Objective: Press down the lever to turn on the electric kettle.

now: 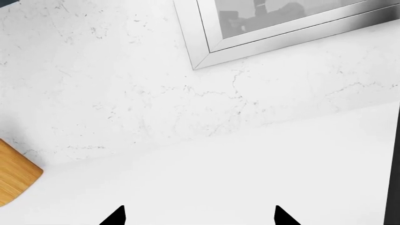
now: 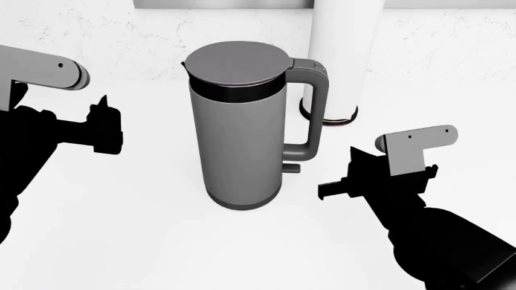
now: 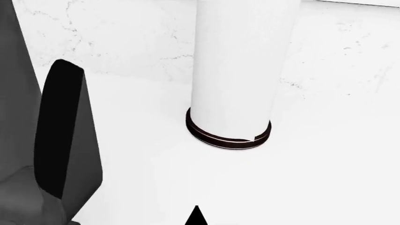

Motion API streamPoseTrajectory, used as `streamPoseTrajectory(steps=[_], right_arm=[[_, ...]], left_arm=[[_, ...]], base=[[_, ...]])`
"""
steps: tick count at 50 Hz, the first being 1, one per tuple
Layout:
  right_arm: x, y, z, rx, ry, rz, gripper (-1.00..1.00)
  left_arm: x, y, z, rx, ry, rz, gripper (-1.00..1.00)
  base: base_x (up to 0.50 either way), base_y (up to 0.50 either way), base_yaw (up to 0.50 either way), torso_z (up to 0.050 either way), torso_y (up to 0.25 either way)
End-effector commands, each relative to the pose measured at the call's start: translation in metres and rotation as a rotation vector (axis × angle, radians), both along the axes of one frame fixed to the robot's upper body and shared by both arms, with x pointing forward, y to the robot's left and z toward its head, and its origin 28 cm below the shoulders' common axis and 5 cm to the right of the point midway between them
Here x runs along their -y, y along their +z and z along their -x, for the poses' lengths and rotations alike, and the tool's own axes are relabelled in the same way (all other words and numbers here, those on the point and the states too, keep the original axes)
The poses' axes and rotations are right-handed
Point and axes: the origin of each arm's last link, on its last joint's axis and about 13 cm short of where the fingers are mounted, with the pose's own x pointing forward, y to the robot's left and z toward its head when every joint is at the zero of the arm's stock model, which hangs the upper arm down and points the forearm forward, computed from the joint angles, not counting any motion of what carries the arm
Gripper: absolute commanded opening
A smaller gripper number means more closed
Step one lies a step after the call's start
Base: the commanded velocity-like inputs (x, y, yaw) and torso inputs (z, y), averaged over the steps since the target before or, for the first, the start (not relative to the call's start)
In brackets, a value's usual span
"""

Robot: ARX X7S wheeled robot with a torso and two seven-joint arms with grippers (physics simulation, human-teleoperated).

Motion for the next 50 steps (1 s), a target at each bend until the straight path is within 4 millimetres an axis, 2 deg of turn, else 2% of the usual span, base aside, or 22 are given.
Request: streamPoseTrajectory(steps=[1, 23, 39, 50], right_arm=[[-0.005, -0.010, 0.002, -0.007, 0.029, -0.006, -1.00], [-0.013, -0.016, 0.000, -0.012, 0.063, 0.003, -1.00], [-0.013, -0.028, -0.004, -0.045, 0.058, 0.014, -1.00], [-0.026, -0.028, -0.010, -0.037, 0.094, 0.031, -1.00]], left_arm=[[0.000, 0.000, 0.001, 0.001, 0.001, 0.001, 1.00], [-0.001, 0.000, 0.003, 0.005, 0.002, 0.000, 1.00], [-0.001, 0.002, 0.002, 0.008, 0.002, -0.003, 1.00], [-0.002, 0.001, 0.004, 0.010, 0.005, 0.004, 1.00]], base=[[0.00, 0.00, 0.00, 0.000, 0.000], [0.00, 0.00, 0.00, 0.000, 0.000], [0.00, 0.00, 0.00, 0.000, 0.000], [0.00, 0.00, 0.00, 0.000, 0.000]])
